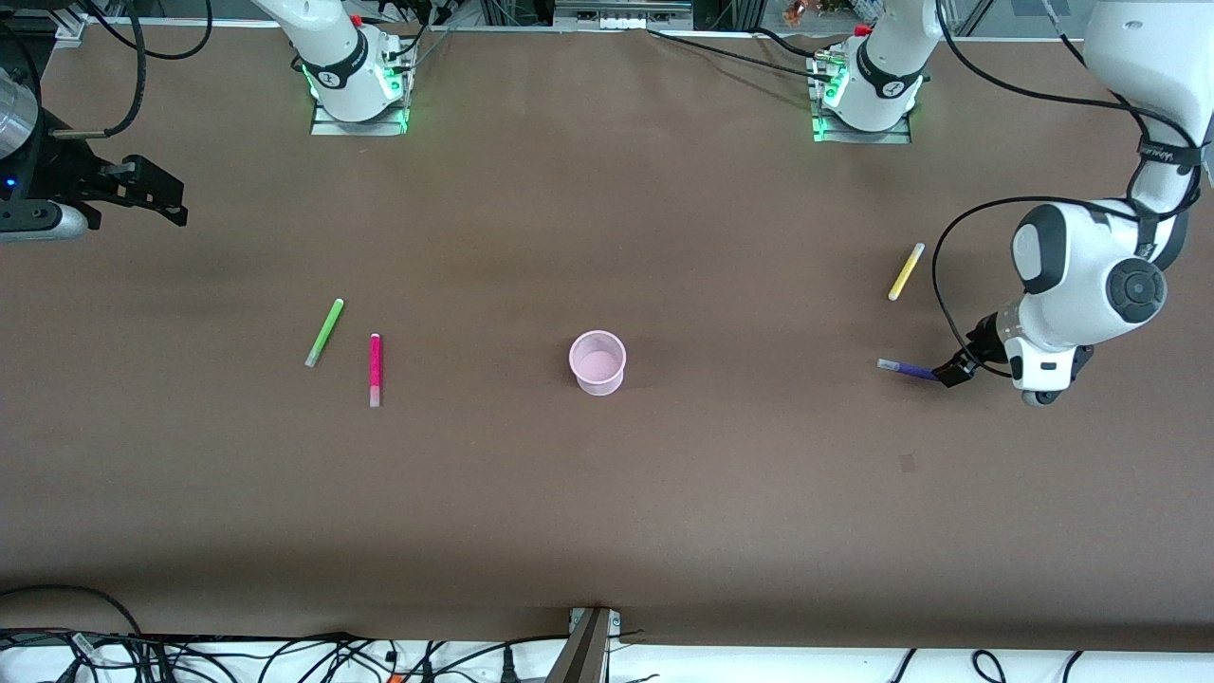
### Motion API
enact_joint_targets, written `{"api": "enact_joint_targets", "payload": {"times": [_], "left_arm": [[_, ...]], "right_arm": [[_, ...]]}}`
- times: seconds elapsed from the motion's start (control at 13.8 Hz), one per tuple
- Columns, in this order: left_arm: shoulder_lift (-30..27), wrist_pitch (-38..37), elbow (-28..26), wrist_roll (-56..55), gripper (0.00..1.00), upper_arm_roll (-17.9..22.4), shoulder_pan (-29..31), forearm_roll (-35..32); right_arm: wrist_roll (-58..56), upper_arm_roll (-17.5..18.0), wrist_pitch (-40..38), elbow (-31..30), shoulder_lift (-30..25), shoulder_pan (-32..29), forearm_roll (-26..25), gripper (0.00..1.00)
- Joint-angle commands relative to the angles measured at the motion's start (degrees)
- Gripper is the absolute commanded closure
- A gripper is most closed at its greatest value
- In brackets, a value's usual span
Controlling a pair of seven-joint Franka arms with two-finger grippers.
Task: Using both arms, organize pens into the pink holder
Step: 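Lower the left gripper and grasp the blue marker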
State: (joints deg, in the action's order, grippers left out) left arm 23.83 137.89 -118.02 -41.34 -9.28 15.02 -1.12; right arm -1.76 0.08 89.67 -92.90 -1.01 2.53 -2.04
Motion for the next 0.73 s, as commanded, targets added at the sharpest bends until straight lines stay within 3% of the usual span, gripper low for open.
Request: {"api": "enact_joint_targets", "payload": {"times": [0.0, 0.51, 0.58, 0.65], "left_arm": [[2.35, 6.76, -1.77, -1.64, 0.0, -0.13, 0.36, 0.15], [6.76, 13.28, -1.42, -1.72, 0.0, 1.19, 0.36, -1.51], [6.93, 13.28, -1.34, -1.72, 0.09, 1.28, 0.28, -1.52], [6.93, 13.37, -1.25, -1.72, 0.26, 1.28, 0.28, -1.52]], "right_arm": [[-0.17, 0.01, -0.64, 1.67, 0.75, -0.24, 0.46, 0.0], [-0.17, -0.08, -0.81, 1.67, 0.66, -0.24, 0.55, 0.0], [-0.17, -0.08, -0.73, 1.67, 0.66, -0.24, 0.64, 0.0], [-0.17, -0.08, -0.73, 1.67, 0.66, -0.24, 0.64, 0.0]]}}
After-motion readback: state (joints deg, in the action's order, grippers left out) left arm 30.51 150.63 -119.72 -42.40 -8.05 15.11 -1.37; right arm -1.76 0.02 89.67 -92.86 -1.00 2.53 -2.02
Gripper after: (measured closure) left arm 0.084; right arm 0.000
